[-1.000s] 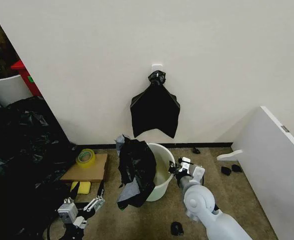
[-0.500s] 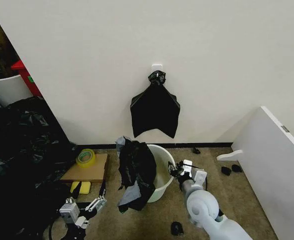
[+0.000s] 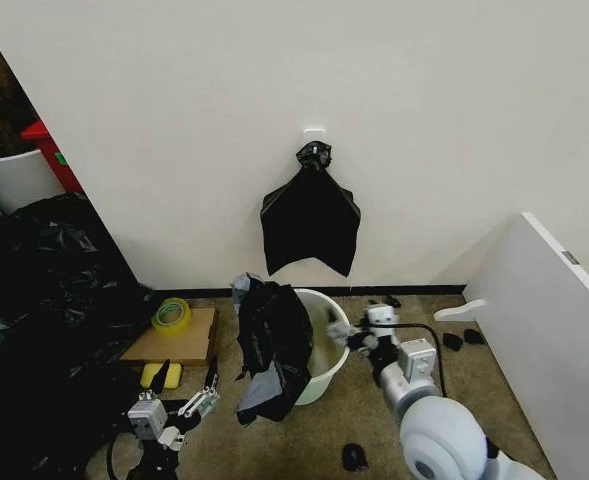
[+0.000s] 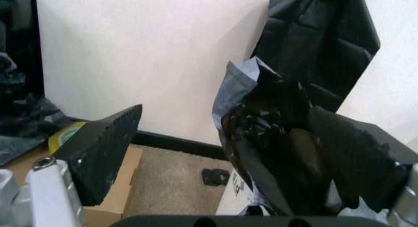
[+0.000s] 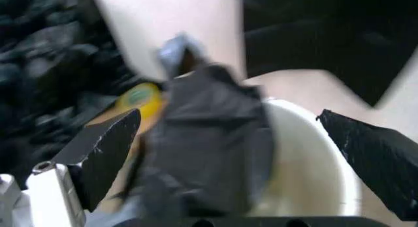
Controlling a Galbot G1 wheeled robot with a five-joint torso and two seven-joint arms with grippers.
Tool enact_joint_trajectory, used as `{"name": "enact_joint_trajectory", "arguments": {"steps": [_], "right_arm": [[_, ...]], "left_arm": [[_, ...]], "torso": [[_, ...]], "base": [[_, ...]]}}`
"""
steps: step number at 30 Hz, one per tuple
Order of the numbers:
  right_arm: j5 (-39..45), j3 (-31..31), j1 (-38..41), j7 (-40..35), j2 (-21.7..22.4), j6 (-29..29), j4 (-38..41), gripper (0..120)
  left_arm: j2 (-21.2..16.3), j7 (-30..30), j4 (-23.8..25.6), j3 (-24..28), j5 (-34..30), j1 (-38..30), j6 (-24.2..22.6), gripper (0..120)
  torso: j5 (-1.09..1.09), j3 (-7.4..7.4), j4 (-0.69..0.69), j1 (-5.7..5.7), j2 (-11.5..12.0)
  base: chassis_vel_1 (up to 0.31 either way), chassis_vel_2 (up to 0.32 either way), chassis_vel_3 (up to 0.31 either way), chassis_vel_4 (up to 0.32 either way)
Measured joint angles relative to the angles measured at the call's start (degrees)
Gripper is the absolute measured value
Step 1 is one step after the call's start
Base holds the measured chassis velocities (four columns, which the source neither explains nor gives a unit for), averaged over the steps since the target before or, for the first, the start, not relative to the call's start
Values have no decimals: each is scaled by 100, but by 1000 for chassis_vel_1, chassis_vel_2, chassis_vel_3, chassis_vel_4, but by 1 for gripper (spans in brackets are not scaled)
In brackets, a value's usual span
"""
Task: Place the garbage bag over the trash bin.
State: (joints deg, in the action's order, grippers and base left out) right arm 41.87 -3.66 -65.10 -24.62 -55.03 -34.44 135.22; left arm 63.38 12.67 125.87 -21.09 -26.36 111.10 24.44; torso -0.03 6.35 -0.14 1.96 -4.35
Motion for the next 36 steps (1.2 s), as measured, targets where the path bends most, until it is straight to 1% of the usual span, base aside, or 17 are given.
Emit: {"name": "enact_joint_trajectory", "arguments": {"steps": [2,5,6,9,12,13,14,18,20,23,24,25,27,29,31,32,36], "right_arm": [[161,-162,226,64,-36,-130,-138,100],[306,-625,634,33,-370,-287,-699,100],[306,-625,634,33,-370,-287,-699,100],[18,-962,840,-51,-690,-304,-1189,100],[-157,-1066,924,-119,-784,-276,-1346,95],[-336,-1149,991,-176,-844,-231,-1463,88],[-336,-1149,991,-176,-844,-231,-1463,88],[-642,-1290,1044,-212,-822,-200,-1581,69],[-654,-1303,1044,-223,-817,-202,-1582,66],[-669,-1309,1044,-271,-806,-214,-1583,52],[-669,-1309,1044,-271,-806,-214,-1583,52],[-662,-1293,1040,-299,-768,-219,-1567,43],[-661,-1284,1035,-305,-749,-219,-1553,41],[-671,-1230,996,-314,-690,-217,-1499,29],[-687,-1151,939,-314,-615,-211,-1436,21],[-687,-1151,939,-314,-615,-211,-1436,21],[-690,-961,772,-292,-409,-161,-1323,4]], "left_arm": [[9,8,-16,11,5,-19,-13,100],[46,27,-65,46,9,-87,-41,100],[46,27,-65,46,9,-87,-41,100],[57,45,-90,104,10,-157,-89,100],[55,49,-98,140,14,-198,-110,100],[48,58,-103,178,18,-244,-137,100],[48,58,-103,178,18,-244,-137,100],[4,87,-110,287,22,-378,-231,100],[-4,93,-113,304,22,-400,-248,100],[-49,133,-116,377,22,-470,-319,100],[-49,133,-116,377,22,-470,-319,100],[-99,159,-108,432,22,-502,-369,100],[-115,168,-99,457,22,-513,-388,100],[-200,283,-56,586,21,-571,-540,100],[-306,387,-5,691,-22,-646,-743,100],[-306,387,-5,691,-22,-646,-743,100],[-515,480,119,839,-212,-840,-1111,100]], "torso": [[-1,0,0,0,0],[0,0,1,0,0],[0,0,1,0,0],[0,0,0,0,0],[-1,0,-1,0,0],[0,0,0,0,0],[0,0,0,0,0],[-1,0,-1,0,0],[-1,0,-1,0,0],[-1,0,-1,0,0],[-1,0,-1,0,0],[0,0,-1,0,0],[0,0,-1,0,0],[0,0,-1,0,0],[1,0,-1,0,0],[1,0,-1,0,0],[1,0,-1,0,0]], "base": [[0,0,0,0],[0,0,0,0],[0,0,0,0],[0,0,0,0],[0,0,0,0],[0,0,0,0],[0,0,0,0],[0,0,0,0],[0,0,0,0],[0,0,0,0],[0,0,0,0],[0,0,0,0],[0,0,0,0],[0,0,0,0],[0,0,0,0],[0,0,0,0],[0,0,0,0]]}}
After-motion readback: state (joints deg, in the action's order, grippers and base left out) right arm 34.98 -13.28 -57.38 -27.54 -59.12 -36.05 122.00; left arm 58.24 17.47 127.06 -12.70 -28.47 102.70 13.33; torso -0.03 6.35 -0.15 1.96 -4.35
